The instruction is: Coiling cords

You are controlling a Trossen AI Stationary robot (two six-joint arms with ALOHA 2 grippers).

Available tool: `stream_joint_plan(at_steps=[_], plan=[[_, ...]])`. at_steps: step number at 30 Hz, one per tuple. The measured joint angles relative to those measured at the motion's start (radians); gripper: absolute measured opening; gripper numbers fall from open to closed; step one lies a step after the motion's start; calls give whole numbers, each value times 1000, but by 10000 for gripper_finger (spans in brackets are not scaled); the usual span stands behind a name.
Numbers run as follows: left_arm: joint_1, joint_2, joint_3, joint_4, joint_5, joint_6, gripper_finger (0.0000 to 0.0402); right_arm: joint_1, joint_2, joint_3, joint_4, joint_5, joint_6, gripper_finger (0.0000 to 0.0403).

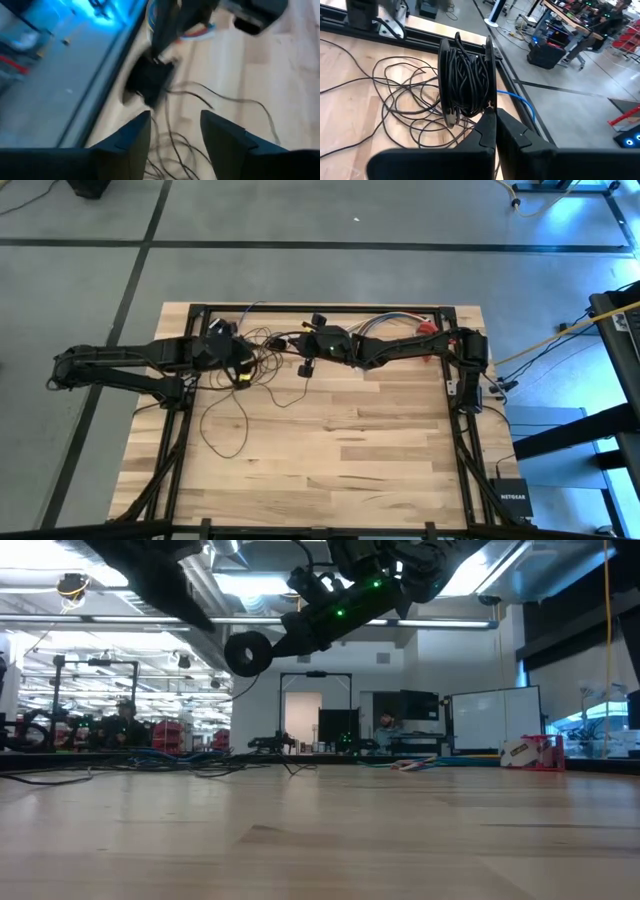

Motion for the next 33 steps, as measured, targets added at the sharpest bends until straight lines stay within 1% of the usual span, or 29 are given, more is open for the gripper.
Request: stream_joint_plan(at_steps=[3, 8, 11, 16, 21, 25, 27, 31, 33], plan=[[8, 0, 0, 64, -12, 58, 166, 0, 0, 0, 0, -30, 0, 5], [23, 12, 0, 151, 55, 163, 166, 0, 0, 0, 0, -133, 0, 5], [53, 23, 0, 180, 126, 203, 166, 0, 0, 0, 3, -157, 0, 5], [131, 57, -27, 235, 289, 225, 166, 0, 0, 0, 0, -223, 0, 5], [218, 69, -32, 247, 371, 237, 166, 0, 0, 0, -2, -229, -4, 5], [273, 69, -32, 258, 493, 236, 166, 1, 0, 0, -10, -229, -25, 5], [294, 73, -32, 250, 538, 230, 166, 6, 0, 0, -9, -229, -25, 5], [320, 90, -32, 201, 559, 223, 165, 11, 0, 0, -6, -229, -44, 5], [329, 96, -32, 177, 560, 223, 155, 13, 0, 0, -10, -228, -45, 5]])
